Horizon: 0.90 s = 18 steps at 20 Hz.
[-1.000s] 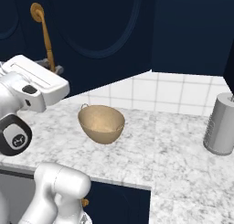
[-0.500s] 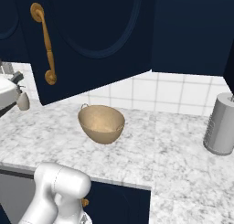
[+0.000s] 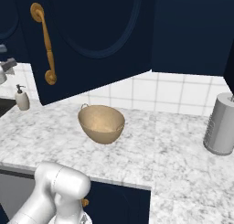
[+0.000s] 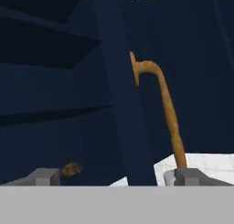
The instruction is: Open the cabinet, pick up the bread from the cabinet and place it in the basket. Then move the basket to the dining counter.
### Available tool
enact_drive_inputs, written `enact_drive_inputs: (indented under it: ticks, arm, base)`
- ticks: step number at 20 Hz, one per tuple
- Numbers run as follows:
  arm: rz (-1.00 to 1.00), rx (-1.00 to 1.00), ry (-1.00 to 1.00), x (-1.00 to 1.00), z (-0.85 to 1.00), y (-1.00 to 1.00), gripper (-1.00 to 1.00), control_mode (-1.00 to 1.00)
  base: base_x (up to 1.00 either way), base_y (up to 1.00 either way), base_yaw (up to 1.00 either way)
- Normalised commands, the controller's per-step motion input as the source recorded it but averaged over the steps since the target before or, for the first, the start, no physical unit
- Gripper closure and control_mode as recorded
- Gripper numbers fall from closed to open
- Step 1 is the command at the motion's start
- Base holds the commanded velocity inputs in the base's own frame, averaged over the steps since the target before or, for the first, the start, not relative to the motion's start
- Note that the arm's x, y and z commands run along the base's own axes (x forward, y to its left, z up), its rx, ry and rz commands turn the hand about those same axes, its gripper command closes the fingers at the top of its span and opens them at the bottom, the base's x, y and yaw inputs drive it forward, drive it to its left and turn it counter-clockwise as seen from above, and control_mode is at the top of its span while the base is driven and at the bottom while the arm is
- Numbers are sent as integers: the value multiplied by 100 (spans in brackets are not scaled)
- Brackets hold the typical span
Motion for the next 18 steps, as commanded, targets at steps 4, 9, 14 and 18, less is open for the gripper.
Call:
enact_drive_inputs:
  ticks: [4, 9, 14, 18]
  arm:
    - [-55, 0, 0, 31, 0, -1, -100, -100]
    - [-59, 0, 0, 6, 0, -20, -100, -100]
    - [-25, 3, 0, 31, 0, -46, -100, -100]
    - [-5, 4, 0, 11, -10, -33, -100, -100]
  base:
    - [0, 0, 0]
    - [0, 0, 0]
    - [0, 0, 0]
    - [0, 0, 0]
